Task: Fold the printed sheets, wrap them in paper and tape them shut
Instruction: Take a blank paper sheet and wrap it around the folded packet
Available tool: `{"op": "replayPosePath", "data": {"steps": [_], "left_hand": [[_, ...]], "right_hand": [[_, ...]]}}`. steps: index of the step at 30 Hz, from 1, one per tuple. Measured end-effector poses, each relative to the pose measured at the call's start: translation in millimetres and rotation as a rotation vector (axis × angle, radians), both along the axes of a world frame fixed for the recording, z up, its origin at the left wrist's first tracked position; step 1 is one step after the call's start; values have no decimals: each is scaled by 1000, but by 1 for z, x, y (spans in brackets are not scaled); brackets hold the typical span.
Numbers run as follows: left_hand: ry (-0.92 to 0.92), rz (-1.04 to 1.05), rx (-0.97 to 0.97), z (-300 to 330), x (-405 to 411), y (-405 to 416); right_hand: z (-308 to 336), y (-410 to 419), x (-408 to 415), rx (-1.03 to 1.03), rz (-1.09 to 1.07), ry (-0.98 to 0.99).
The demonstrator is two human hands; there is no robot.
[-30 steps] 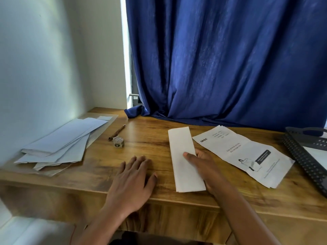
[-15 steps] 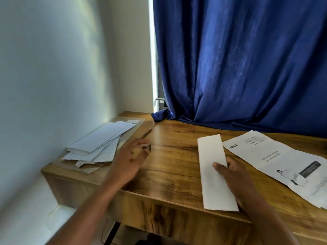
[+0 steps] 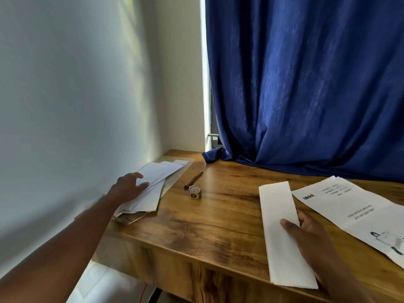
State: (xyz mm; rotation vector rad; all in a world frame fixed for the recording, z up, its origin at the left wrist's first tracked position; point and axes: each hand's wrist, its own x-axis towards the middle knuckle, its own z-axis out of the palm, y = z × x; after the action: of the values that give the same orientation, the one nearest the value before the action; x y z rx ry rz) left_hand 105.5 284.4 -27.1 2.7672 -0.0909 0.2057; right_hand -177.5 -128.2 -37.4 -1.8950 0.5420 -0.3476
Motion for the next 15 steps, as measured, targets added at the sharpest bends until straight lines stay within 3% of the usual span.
{"op": "replayPosePath", "data": {"steps": [5, 10, 15], "left_hand": [[72, 86, 126, -4, 7, -5], [91, 34, 187, 0, 20, 2], [-22, 10, 208, 7, 14, -7]], "right_hand": [[1, 2, -1, -19, -1, -18], [2, 3, -2, -6, -3, -12], [4, 3, -3, 2, -4, 2]]}}
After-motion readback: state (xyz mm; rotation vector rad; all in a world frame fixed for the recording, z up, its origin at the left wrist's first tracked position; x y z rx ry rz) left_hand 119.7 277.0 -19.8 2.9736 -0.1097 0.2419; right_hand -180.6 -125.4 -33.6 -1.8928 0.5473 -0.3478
